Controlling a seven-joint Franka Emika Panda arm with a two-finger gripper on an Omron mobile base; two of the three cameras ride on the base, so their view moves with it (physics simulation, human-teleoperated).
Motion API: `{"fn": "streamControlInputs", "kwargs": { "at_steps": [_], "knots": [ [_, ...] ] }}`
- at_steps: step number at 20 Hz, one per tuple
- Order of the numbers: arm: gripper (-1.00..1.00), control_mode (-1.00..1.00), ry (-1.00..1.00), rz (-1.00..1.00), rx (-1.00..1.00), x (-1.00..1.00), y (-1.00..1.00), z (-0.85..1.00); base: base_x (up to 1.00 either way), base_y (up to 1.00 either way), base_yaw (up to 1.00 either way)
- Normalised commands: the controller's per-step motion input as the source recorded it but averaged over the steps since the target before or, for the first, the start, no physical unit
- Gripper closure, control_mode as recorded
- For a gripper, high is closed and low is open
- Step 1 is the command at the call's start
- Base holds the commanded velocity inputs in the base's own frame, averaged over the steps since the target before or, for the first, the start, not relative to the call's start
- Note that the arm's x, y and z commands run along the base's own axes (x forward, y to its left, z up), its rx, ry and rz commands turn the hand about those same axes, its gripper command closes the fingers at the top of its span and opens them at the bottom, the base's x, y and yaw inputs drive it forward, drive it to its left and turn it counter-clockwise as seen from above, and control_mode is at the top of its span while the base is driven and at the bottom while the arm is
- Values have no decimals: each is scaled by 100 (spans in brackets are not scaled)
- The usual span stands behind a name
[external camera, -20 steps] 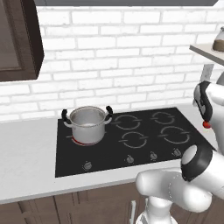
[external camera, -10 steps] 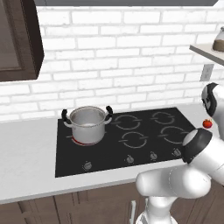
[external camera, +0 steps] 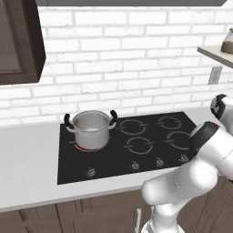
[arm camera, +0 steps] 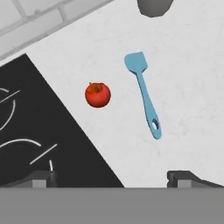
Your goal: Put the squash and tomato in the pot. Retrieve the spatula and lightly stir the vegetables in the pot.
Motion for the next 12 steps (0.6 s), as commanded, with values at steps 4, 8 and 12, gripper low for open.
{"fn": "streamControlInputs", "kwargs": {
  "at_steps": [4,8,12],
  "knots": [
    [-100,-100,0,0,0,38,-40,-15,0,0,0],
    [-100,-100,0,0,6,36,-15,-13,0,0,0],
    [-100,-100,0,0,0,27,0,-13,0,0,0]
  ]
}}
